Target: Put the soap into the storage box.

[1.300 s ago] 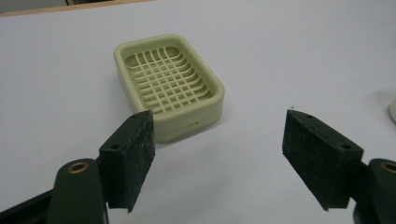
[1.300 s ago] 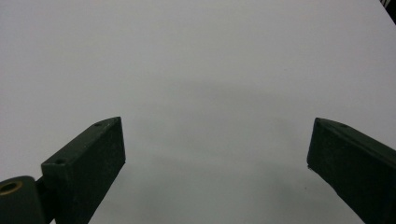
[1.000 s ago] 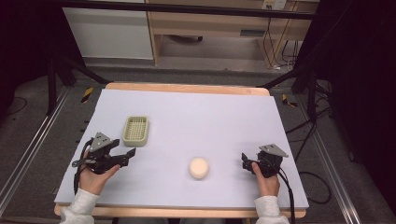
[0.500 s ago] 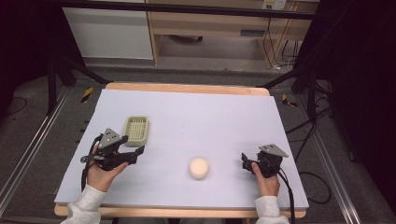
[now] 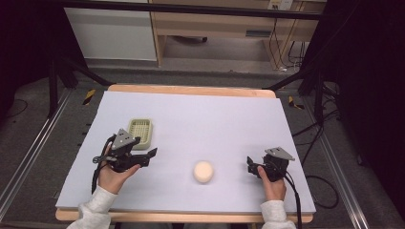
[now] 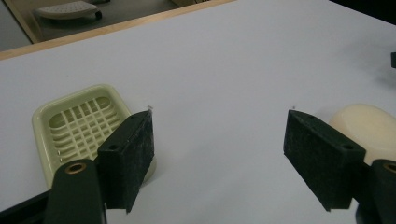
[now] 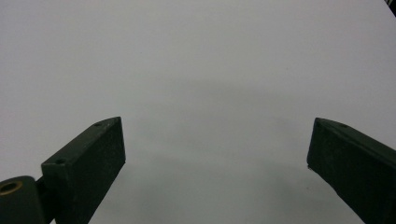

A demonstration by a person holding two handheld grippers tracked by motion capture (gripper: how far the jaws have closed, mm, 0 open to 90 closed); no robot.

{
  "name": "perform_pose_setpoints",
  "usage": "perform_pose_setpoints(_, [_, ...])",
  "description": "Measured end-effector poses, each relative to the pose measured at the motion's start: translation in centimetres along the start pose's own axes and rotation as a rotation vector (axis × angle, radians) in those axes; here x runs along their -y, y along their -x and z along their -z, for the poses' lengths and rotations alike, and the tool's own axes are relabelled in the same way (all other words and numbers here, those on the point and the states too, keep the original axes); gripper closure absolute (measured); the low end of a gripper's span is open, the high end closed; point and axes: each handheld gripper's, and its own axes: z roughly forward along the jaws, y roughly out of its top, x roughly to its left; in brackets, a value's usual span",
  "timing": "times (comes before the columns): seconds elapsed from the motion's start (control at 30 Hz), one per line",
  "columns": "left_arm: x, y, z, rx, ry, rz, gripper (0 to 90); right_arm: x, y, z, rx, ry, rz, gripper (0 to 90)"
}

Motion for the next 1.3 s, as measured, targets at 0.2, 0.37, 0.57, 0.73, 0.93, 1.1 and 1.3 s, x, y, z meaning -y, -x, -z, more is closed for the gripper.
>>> perform_pose_setpoints(0.2, [-0.5, 0.7, -0.5, 0.018, -0.003, -0.016, 24.0, 0.0, 0.0, 0.0, 0.002, -0.001, 0.002, 4.6])
perform_pose_setpoints(0.37, [-0.8, 1.2, -1.0, 0.033, -0.005, -0.023, 23.9, 0.0, 0.0, 0.0, 0.0, -0.003, 0.007, 4.7])
perform_pose_setpoints(0.57, [-1.2, 1.8, -1.6, 0.049, -0.008, -0.03, 23.8, 0.0, 0.0, 0.0, 0.002, -0.002, 0.005, 4.6])
perform_pose_setpoints(0.73, [-1.4, 2.4, -2.1, 0.063, -0.015, -0.04, 23.7, 0.0, 0.0, 0.0, 0.0, -0.003, 0.007, 4.7])
perform_pose_setpoints(0.93, [-1.6, 3.0, -2.6, 0.075, -0.019, -0.05, 23.8, 0.0, 0.0, 0.0, -0.001, -0.003, 0.006, 4.6])
perform_pose_setpoints(1.1, [-1.8, 3.4, -2.9, 0.088, -0.023, -0.055, 23.7, 0.0, 0.0, 0.0, -0.002, -0.004, 0.004, 4.6])
perform_pose_setpoints(1.3, [-2.0, 4.2, -3.5, 0.101, -0.031, -0.069, 23.8, 0.0, 0.0, 0.0, -0.002, -0.003, 0.004, 4.7])
